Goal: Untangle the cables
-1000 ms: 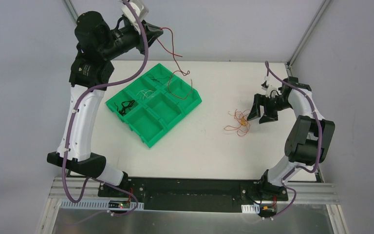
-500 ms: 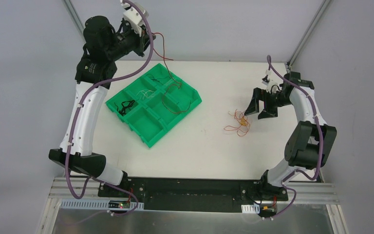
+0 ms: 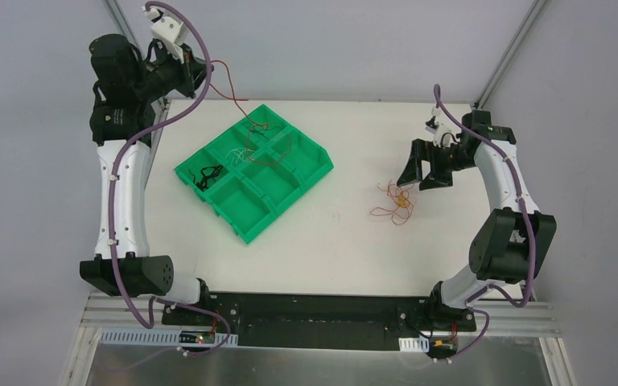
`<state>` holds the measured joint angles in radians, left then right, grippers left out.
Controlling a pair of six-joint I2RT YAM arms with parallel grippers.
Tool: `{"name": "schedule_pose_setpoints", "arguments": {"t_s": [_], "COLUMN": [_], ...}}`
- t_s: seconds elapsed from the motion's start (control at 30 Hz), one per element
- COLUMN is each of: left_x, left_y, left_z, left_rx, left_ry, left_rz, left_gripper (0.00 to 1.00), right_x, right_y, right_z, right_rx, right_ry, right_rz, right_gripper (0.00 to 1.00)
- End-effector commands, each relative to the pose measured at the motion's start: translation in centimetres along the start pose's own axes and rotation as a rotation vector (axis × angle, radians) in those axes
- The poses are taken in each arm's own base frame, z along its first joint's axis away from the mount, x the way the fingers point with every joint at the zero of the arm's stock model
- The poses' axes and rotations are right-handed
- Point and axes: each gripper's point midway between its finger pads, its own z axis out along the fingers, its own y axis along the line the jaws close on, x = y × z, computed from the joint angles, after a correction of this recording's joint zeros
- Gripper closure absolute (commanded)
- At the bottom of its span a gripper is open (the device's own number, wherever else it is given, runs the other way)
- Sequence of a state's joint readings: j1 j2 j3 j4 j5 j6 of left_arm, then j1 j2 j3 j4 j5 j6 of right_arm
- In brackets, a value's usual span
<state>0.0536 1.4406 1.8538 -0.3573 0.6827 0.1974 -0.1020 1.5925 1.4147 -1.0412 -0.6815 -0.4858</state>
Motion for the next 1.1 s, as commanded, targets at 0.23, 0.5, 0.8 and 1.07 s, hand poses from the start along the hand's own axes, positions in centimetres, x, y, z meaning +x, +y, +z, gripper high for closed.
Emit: {"name": "schedule_pose_setpoints", "arguments": {"t_s": [0.23, 0.5, 0.8, 1.07], "left_x": [-1.1, 1.6, 4.1, 0.8], "left_y": [-5.4, -8.7, -8.9, -5.6], "left_z": [-7.0, -7.3, -1.0, 5.9], "left_rx": [0.243, 0.361, 0.269, 0.217], "left_ry": [-0.081, -0.039, 0.038, 0.004], "left_rz": [0.004, -0.092, -0.020, -0.164], "left_gripper": [1.00, 1.00, 1.00, 1.00], "right_x": [0.1, -0.5, -1.5, -1.4], "right_y": [2.0, 3.3, 4.5, 4.5], "right_z": [-1.3, -0.4, 1.0, 1.2], "right_rx": [-0.011, -0.031, -0.047, -0.037], "right_ry": [-0.014, 0.003, 0.015, 0.019], "right_rz": [-0.025, -0.059, -0.076, -0.076], "right_gripper": [0.01, 0.03, 0.04, 0.04]}}
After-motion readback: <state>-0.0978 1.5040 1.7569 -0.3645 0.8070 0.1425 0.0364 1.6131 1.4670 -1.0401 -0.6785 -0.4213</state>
